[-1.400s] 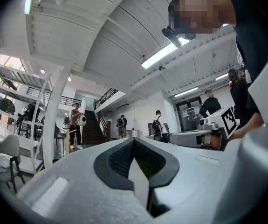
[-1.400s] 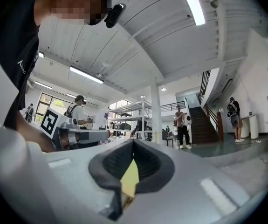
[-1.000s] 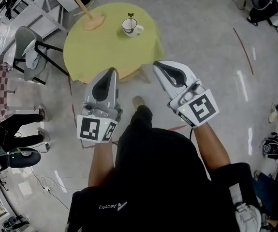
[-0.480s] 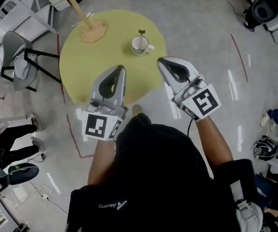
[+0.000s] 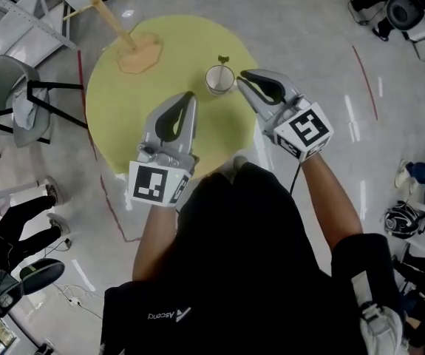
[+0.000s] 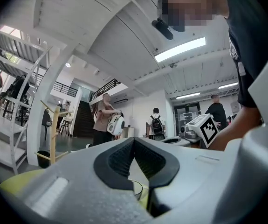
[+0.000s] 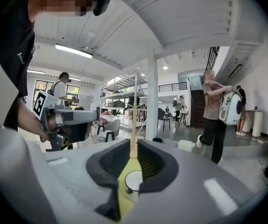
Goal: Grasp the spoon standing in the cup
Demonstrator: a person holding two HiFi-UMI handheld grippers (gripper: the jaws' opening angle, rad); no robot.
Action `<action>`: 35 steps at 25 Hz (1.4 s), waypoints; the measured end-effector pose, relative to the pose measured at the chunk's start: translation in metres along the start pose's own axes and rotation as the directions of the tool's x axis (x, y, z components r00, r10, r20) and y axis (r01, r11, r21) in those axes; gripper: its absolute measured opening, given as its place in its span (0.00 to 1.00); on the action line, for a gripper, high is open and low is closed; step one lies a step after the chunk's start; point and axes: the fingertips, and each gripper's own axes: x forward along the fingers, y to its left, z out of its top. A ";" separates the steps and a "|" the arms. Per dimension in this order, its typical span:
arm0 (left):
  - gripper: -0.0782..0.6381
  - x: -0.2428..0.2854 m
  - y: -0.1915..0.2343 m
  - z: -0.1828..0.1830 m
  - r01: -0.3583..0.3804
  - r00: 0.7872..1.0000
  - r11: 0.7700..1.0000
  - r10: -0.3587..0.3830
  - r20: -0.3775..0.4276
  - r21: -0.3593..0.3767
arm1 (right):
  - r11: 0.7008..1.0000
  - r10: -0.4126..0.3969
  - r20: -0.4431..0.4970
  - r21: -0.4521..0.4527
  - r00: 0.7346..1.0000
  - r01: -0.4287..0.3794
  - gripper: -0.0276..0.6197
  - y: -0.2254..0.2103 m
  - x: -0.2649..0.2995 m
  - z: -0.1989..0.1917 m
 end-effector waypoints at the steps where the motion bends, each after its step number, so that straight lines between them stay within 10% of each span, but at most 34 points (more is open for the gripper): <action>1: 0.12 0.004 0.003 -0.003 -0.006 1.000 1.000 0.006 -0.002 -0.001 | 1.000 0.010 -0.014 0.005 1.000 -0.010 0.13 -0.005 0.006 -0.005; 19: 0.12 0.061 0.036 -0.055 -0.152 0.981 0.988 0.151 -0.124 0.006 | 0.949 0.304 -0.244 0.159 0.921 -0.272 0.33 -0.072 0.109 -0.124; 35: 0.12 0.062 0.035 -0.062 -0.184 0.973 0.983 0.183 -0.142 0.008 | 0.940 0.340 -0.233 0.119 0.911 -0.321 0.13 -0.061 0.108 -0.116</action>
